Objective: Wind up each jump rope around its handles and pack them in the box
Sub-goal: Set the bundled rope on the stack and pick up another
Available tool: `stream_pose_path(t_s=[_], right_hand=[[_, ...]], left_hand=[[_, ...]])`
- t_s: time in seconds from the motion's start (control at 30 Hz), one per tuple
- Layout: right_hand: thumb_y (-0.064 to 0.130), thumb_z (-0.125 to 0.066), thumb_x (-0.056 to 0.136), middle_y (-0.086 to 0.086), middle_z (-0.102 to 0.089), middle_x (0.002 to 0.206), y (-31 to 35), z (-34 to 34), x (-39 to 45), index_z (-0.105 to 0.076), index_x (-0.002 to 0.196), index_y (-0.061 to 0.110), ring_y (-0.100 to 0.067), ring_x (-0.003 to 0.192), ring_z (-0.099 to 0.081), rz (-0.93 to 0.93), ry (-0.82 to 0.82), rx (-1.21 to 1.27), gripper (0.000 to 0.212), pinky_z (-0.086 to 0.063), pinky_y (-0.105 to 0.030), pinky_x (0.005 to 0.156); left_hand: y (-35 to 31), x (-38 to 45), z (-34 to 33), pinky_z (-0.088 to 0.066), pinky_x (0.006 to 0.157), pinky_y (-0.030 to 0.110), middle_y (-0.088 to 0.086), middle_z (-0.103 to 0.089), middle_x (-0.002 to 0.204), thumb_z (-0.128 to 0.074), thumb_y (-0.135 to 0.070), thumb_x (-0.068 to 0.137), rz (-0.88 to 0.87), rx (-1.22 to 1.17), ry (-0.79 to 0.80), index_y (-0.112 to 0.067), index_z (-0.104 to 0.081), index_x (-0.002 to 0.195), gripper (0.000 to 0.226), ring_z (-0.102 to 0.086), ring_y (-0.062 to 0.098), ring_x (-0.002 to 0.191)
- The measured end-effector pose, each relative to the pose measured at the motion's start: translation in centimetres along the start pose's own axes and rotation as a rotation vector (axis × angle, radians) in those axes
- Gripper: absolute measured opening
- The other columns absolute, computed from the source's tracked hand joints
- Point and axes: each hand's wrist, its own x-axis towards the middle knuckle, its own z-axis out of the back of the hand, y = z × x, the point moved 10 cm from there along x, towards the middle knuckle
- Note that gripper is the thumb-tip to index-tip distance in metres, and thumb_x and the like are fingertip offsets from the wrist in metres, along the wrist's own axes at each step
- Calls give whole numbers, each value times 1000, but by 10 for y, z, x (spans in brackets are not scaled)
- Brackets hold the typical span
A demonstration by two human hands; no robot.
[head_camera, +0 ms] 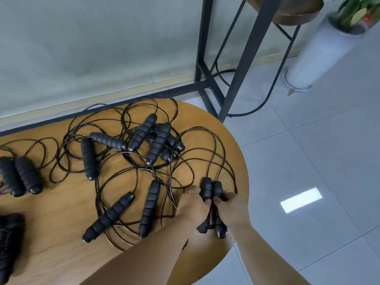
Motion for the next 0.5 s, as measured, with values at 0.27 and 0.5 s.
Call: stream_pose_path(t_s=[0.27,0.5], right_hand=[[25,-67,90,-5,-66,73,6,-2,-28,-68,83,12,-25,71,-61,-150,79,416,15,-53,-38,70],[18,-65,90,-3,-55,62,66,-9,-83,-62,82,9,-15,59,-48,-90,173,689,13,-42,-28,56]], left_hand=[[11,-27,29,-52,95,33,-11,-63,116,-66,-31,88,1,-467,-12,-29,-59,128,41,-61,10,105],[11,-77,88,-49,102,41,-12,-68,117,-41,-49,100,-111,-714,23,-59,-59,111,23,-63,12,111]])
